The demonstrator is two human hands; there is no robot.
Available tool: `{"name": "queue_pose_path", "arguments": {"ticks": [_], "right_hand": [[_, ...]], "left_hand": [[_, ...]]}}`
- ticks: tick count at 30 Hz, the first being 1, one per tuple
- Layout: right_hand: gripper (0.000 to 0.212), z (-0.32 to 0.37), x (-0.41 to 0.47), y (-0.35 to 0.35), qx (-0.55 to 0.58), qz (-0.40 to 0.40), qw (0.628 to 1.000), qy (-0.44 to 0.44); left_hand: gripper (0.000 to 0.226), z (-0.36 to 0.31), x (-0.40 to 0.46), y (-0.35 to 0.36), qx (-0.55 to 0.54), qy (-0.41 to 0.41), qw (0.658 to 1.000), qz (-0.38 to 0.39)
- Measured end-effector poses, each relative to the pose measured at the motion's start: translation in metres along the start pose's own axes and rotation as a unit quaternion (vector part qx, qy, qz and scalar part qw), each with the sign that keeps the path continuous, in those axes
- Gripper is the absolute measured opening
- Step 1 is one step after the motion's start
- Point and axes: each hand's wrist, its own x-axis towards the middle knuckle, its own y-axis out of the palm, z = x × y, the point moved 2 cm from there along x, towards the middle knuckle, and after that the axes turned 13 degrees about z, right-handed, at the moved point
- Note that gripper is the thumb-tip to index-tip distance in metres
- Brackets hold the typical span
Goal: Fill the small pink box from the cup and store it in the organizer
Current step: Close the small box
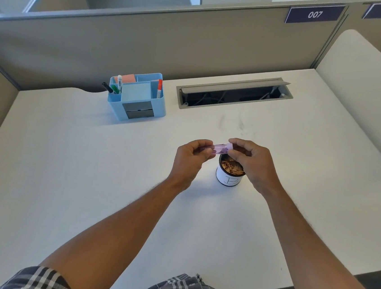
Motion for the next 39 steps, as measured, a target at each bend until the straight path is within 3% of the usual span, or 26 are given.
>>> {"name": "queue_pose_path", "arguments": {"ticks": [6,14,31,39], "right_hand": [[0.025,-0.002,0.001,0.000,0.018,-0.003,1.000,0.008],[0.023,-0.003,-0.001,0.003,0.033,0.010,0.999,-0.012],[0.024,-0.008,0.006,0.009,0.037,-0.005,0.999,-0.009],[0.019,-0.006,0.010,0.041,0.023,0.010,1.000,0.004]], "left_hand": [[0.022,-0.001,-0.001,-0.001,0.015,0.006,1.000,-0.006],[0.017,-0.003,-0.003,0.000,-0.052,-0.004,0.999,0.006],[0.018,-0.002,-0.001,-0.005,-0.005,-0.001,1.000,-0.001],[0.025,0.001,-0.004,-0.035,0.209,0.016,0.978,0.018]]}}
